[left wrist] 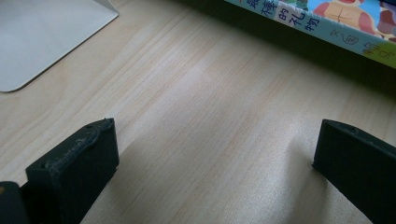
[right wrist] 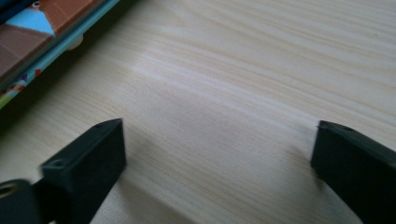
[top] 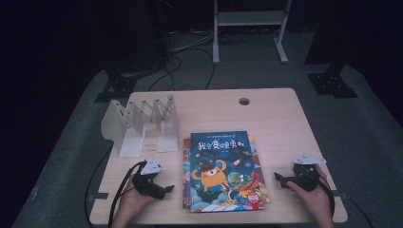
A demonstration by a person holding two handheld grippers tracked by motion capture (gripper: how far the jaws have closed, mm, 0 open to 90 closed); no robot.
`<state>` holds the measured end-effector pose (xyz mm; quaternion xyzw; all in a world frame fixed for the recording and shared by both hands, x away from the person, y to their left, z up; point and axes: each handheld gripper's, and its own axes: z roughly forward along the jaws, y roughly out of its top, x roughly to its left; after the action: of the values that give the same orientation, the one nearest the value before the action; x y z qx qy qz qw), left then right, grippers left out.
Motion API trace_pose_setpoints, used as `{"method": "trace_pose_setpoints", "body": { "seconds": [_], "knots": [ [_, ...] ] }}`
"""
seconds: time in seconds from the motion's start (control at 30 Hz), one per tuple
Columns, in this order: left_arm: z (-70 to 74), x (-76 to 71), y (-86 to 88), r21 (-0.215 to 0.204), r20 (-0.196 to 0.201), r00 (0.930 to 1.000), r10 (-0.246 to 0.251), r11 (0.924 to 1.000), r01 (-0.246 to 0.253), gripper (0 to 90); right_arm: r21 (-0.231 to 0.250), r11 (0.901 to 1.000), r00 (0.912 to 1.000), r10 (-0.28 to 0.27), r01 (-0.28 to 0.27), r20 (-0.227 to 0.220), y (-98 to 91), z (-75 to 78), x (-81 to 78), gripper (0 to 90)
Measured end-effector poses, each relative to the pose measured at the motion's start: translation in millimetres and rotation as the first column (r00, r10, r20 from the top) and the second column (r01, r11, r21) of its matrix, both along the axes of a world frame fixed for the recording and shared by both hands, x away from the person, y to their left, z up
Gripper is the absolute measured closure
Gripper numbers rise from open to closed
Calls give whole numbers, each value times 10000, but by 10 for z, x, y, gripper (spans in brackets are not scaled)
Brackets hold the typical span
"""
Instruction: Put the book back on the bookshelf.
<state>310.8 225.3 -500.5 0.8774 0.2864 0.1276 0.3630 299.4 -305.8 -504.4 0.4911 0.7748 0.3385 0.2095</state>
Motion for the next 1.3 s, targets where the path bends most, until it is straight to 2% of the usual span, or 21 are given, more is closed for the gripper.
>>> {"method": "trace_pose_setpoints", "body": {
  "seconds": [0.17, 0.23, 0.33, 0.5, 0.53, 0.63, 0.8, 0.97, 1.3],
  "knots": [
    [0, 0, -1, -11, 2, 10000, 4, 10000, -4, 0, 80, 10000, 9999, -22, 21, 124, -18, 6, -55, 178],
    [0, -1, -1, -7, 5, 10000, 4, 10000, -4, 0, 111, 9998, 9997, -166, 164, 158, -19, 21, -84, 283],
    [0, -1, -1, -5, 2, 10000, -8, 10000, 8, 0, 286, 9995, 9999, -152, 150, 79, 1, 45, -93, 328],
    [0, 0, 0, -7, -1, 10000, -65, 10000, 65, 0, 475, 9989, 9999, -25, 19, 129, 54, 134, -109, 342],
    [-1, 3, 6, -10, 2, 9999, -134, 9999, 134, 0, 636, 9980, 9997, 52, -68, 246, 76, 200, -109, 340],
    [-1, 3, 7, -14, 8, 9999, -141, 9999, 142, 0, 754, 9970, 9992, 162, -189, 368, 108, 260, -100, 345],
    [-1, 3, 7, -8, 10, 9999, -146, 9999, 146, 0, 719, 9953, 9975, 629, -651, 337, 257, 363, 4, 349],
    [-1, 3, 7, -8, 11, 9999, -146, 9999, 146, 0, 963, 9915, 9954, 834, -876, 470, 382, 445, 117, 350],
    [-1, 3, 7, -8, 11, 9999, -146, 9999, 146, 0, 1066, 9872, 9925, 1143, -1183, 430, 636, 535, 386, 355]
  ]
}}
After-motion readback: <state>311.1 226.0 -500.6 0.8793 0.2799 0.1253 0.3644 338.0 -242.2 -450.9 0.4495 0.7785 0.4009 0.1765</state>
